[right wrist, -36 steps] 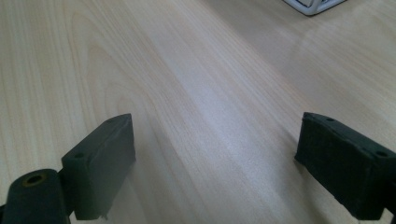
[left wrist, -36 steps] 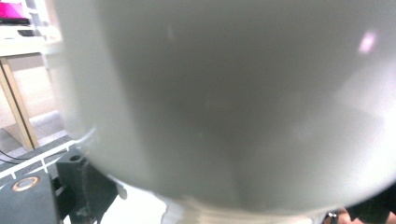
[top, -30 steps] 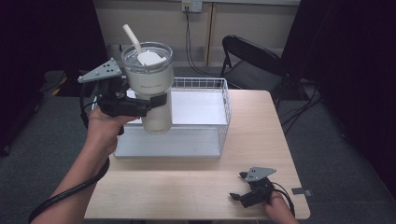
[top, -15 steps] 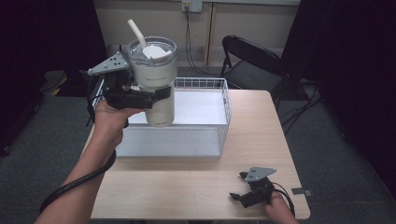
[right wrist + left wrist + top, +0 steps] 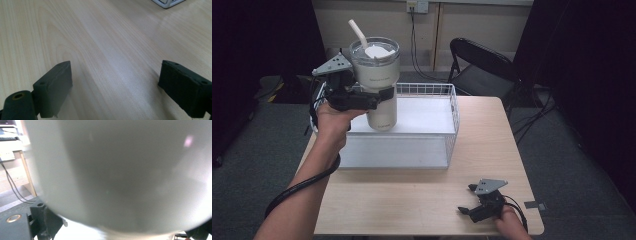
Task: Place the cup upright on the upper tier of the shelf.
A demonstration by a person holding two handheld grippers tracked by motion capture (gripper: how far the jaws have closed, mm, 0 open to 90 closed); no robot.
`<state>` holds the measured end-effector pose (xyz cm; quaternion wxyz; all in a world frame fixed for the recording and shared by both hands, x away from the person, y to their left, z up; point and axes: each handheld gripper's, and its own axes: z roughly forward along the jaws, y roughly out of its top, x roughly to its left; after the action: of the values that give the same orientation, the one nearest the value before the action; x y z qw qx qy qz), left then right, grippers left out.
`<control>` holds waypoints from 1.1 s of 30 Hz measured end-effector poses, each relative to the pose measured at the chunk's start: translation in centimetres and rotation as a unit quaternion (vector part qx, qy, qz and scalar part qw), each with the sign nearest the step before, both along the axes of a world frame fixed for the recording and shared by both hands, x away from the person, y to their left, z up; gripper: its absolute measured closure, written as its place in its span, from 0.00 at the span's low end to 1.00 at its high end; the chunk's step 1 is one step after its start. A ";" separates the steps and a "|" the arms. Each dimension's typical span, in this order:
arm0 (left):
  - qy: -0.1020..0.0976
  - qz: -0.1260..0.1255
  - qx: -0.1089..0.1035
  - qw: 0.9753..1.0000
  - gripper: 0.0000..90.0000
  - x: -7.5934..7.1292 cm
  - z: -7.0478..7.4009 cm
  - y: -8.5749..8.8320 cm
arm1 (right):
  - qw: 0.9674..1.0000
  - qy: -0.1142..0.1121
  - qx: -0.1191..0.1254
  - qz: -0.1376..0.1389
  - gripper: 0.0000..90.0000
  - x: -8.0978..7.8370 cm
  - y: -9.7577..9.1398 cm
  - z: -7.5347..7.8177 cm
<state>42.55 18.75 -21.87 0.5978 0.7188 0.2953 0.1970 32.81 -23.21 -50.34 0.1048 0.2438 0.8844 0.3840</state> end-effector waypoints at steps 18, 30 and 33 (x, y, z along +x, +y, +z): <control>0.004 0.047 -0.005 0.999 0.10 2.9 -1.8 0.1 | 1.000 0.000 0.001 0.000 0.12 0.0 0.0 0.0; 0.005 0.059 0.004 0.998 0.10 4.0 -2.7 -0.1 | 1.000 0.000 0.001 0.002 0.12 0.0 0.0 0.0; 0.004 0.067 0.008 0.998 0.10 4.3 -2.9 -0.2 | 1.000 0.000 0.001 0.002 0.12 0.0 0.0 0.0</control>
<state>46.82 18.58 -24.74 0.5762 0.7028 0.3436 0.2367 32.85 -23.23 -50.36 0.1034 0.2424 0.8844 0.3853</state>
